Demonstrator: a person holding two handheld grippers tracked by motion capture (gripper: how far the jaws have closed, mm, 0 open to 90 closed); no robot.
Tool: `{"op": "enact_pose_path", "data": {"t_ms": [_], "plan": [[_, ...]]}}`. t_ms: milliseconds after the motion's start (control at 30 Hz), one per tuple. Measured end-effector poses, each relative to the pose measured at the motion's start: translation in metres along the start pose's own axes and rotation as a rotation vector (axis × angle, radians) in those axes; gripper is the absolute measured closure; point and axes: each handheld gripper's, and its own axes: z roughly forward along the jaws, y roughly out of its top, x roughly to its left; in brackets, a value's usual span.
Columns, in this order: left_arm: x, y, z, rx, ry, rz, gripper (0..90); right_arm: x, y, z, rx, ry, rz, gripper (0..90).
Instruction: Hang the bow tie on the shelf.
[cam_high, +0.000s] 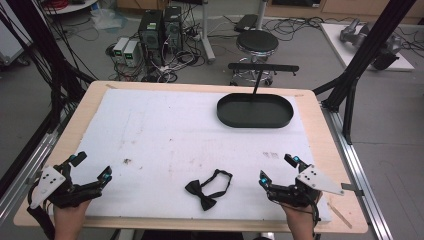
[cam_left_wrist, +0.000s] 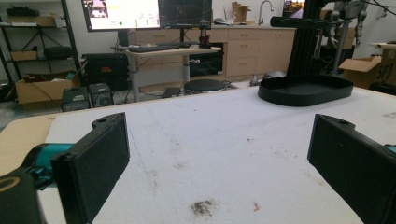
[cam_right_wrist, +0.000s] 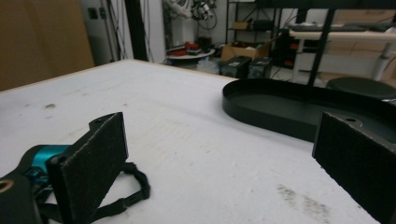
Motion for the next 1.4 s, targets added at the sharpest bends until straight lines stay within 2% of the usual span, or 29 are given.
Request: {"op": "enact_pose_path", "data": {"t_ms": [67,200,333,433,467,500,567,600,667,700,800,833,867,1000,1067,1100,1133,1167,1200,1300,1400], "plan": [[0.000,0.001,-0.001,-0.005,-0.003,-0.003,6.1,0.005,0.001,0.004,0.023,0.015,-0.013,2.4],[0.001,0.003,-0.002,-0.012,-0.001,-0.008,6.1,0.017,0.007,0.015,0.092,0.063,-0.077,2.5],[0.002,0.003,-0.003,-0.018,0.002,-0.014,6.1,0.024,0.008,0.033,0.156,0.162,-0.084,5.8],[0.003,0.003,-0.003,-0.017,0.006,-0.013,6.1,0.029,0.005,0.051,0.231,0.184,-0.105,5.8],[0.003,0.003,-0.004,-0.020,0.011,-0.014,6.1,0.029,0.005,0.051,0.231,0.184,-0.105,5.8],[0.004,0.003,-0.004,-0.023,0.012,-0.018,6.1,0.032,0.002,0.063,0.280,0.207,-0.113,6.3],[0.004,0.003,-0.005,-0.024,0.013,-0.017,6.1,0.035,-0.001,0.072,0.323,0.240,-0.127,16.3],[0.004,0.003,-0.005,-0.024,0.013,-0.017,6.1,0.037,-0.001,0.076,0.332,0.253,-0.137,16.4],[0.004,0.003,-0.004,-0.021,0.007,-0.016,6.1,0.037,-0.002,0.080,0.339,0.251,-0.140,16.5],[0.003,0.003,-0.004,-0.020,0.005,-0.017,6.1,0.037,-0.003,0.086,0.357,0.250,-0.126,16.5],[0.003,0.003,-0.003,-0.020,0.002,-0.016,6.1,0.037,-0.004,0.092,0.383,0.242,-0.110,18.3],[0.003,0.003,-0.003,-0.021,0.002,-0.017,6.1,0.036,-0.005,0.095,0.398,0.232,-0.110,20.0],[0.004,0.003,-0.003,-0.020,0.003,-0.019,6.1,0.034,-0.009,0.102,0.437,0.210,-0.103,24.6],[0.004,0.003,-0.003,-0.021,0.004,-0.024,6.1,0.033,-0.015,0.108,0.486,0.189,-0.090,31.6],[0.004,0.003,-0.003,-0.020,0.003,-0.025,6.1,0.034,-0.016,0.109,0.499,0.186,-0.096,33.8],[0.004,0.002,-0.003,-0.020,0.003,-0.024,6.1,0.036,-0.018,0.112,0.524,0.189,-0.119,37.3],[0.004,0.002,-0.003,-0.019,0.002,-0.025,6.1,0.037,-0.019,0.112,0.532,0.192,-0.121,38.6],[0.004,0.002,-0.003,-0.019,0.002,-0.025,6.1,0.037,-0.019,0.112,0.532,0.192,-0.121,38.6],[0.004,0.002,-0.002,-0.019,0.001,-0.026,6.1,0.038,-0.019,0.112,0.543,0.196,-0.133,44.5],[0.004,0.002,-0.002,-0.016,0.000,-0.027,6.1,0.039,-0.020,0.112,0.542,0.205,-0.145,49.6],[0.004,0.002,-0.002,-0.015,-0.002,-0.028,6.1,0.039,-0.026,0.114,0.572,0.199,-0.146,54.5]]}}
